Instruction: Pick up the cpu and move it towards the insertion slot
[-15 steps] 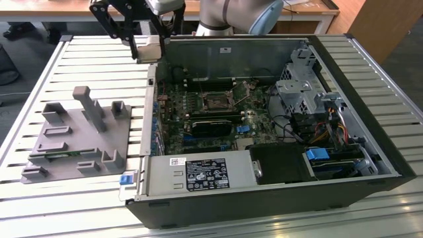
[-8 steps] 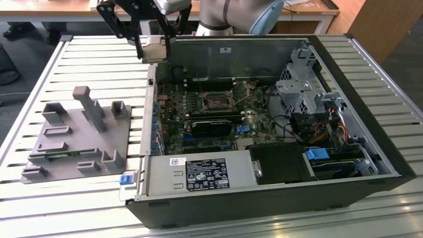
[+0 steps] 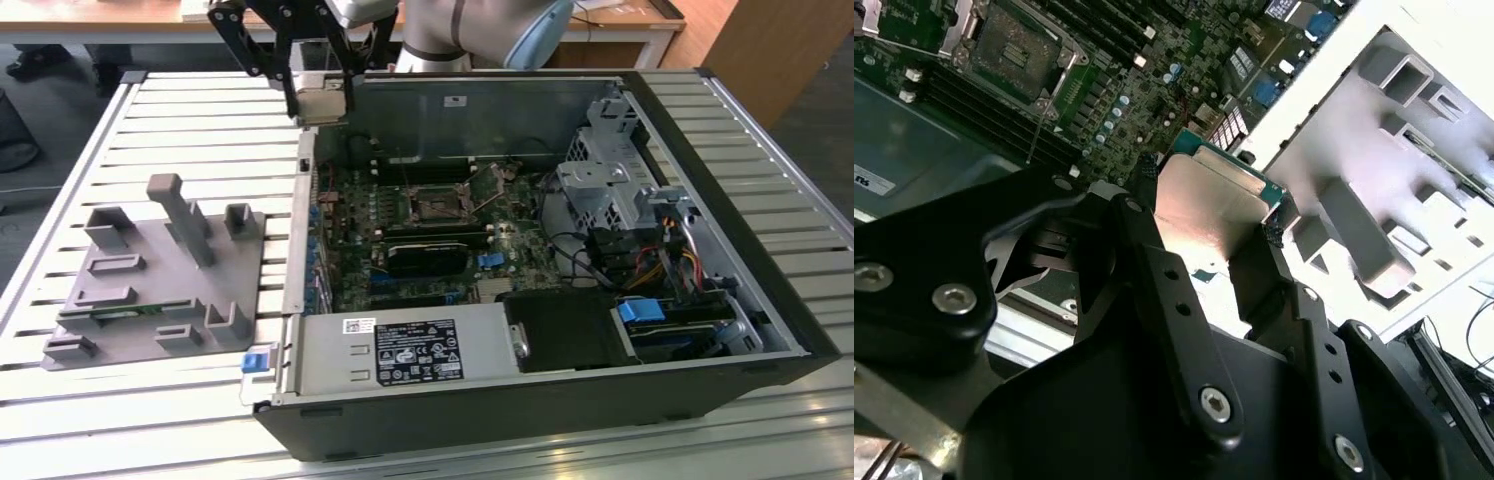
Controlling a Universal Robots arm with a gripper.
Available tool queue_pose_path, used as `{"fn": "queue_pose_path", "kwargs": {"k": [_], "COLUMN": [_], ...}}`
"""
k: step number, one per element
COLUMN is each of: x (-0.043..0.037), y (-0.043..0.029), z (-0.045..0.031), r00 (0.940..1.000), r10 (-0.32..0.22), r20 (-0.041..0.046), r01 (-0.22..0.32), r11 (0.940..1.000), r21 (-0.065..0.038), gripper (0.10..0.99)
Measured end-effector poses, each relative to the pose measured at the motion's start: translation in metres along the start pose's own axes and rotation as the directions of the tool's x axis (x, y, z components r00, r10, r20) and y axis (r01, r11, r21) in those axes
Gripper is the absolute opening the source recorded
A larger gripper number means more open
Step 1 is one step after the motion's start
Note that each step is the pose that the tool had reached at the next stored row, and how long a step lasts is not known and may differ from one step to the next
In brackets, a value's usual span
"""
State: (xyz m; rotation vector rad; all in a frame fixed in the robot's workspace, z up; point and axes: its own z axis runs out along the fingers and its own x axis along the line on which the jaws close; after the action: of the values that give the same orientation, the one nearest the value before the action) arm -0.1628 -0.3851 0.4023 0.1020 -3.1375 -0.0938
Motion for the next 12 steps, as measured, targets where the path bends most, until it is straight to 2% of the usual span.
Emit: {"fn": "queue_pose_path", "kwargs": {"k": [12], "x": [-0.0132], "y": [0.0017], "z": [0.0001], "r00": [1.0000], "r10": [0.000], "r20": [0.0001], "r01": [0.000], "r11": [1.0000], "r21": [0.000], "gripper": [0.537]}}
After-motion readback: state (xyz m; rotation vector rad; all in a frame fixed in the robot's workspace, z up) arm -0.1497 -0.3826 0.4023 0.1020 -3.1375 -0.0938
